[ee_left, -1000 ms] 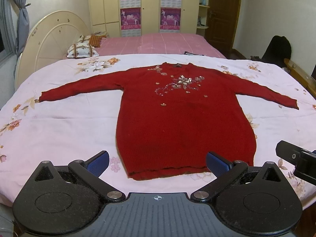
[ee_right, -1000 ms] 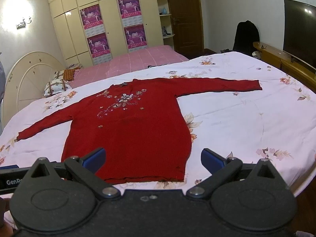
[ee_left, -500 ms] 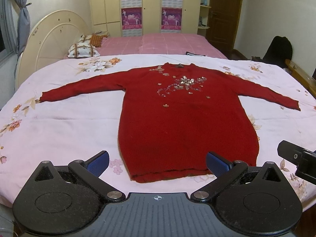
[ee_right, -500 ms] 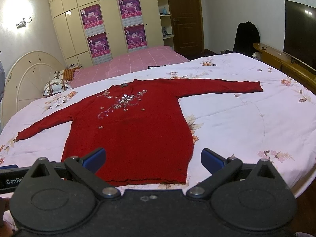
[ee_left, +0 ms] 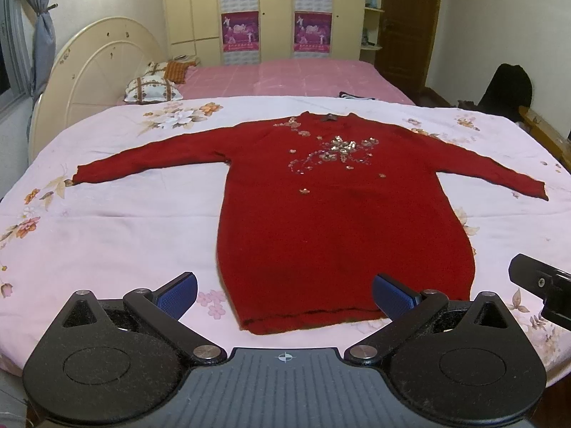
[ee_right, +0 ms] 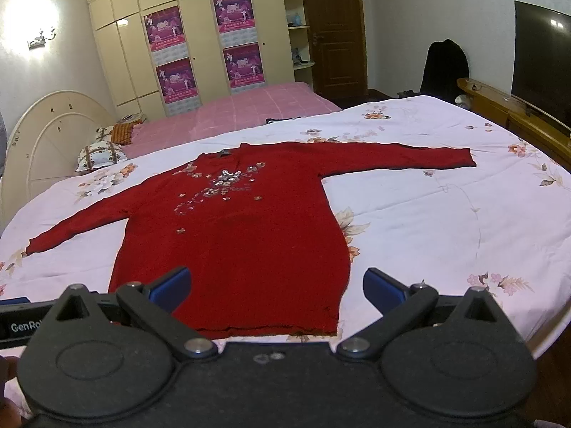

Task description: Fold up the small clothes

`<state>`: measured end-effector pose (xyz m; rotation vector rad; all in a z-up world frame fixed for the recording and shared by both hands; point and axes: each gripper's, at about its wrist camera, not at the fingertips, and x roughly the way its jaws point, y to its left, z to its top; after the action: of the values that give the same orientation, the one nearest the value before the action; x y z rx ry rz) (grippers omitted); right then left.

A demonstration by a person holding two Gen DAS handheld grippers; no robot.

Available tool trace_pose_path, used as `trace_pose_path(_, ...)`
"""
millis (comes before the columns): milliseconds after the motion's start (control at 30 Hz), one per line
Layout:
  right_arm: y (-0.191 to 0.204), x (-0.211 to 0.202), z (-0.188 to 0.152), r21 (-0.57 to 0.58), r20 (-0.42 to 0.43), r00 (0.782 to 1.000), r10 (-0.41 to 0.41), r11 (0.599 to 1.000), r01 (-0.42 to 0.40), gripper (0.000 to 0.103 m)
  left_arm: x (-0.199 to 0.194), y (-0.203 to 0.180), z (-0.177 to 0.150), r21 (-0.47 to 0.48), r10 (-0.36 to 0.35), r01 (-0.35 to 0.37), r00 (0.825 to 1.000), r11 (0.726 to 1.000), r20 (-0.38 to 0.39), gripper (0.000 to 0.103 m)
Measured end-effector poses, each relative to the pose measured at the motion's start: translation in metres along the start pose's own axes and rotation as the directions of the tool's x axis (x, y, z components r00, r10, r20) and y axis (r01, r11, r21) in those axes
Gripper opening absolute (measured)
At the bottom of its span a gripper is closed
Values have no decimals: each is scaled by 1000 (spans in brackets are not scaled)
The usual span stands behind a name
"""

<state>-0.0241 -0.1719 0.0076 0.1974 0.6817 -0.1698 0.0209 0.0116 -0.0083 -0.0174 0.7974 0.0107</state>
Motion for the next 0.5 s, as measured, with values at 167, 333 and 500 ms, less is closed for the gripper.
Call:
trace_pose_path(167, -3, 6, 1, -7, 40, 999, -7, 1000, 7, 102, 4, -3, 0, 16, 21, -21, 1000, 1000, -14, 103)
trace_pose_path(333, -7, 12, 2, 2, 25, 1000, -10, 1000, 10, 102, 10, -6, 2, 25, 34, -33, 999, 999, -42, 103)
trace_pose_path(500, -8, 16, 4, 7, 28, 1000, -8, 1000, 8, 102, 16, -8, 4, 21, 33, -32, 999, 999, -35, 103)
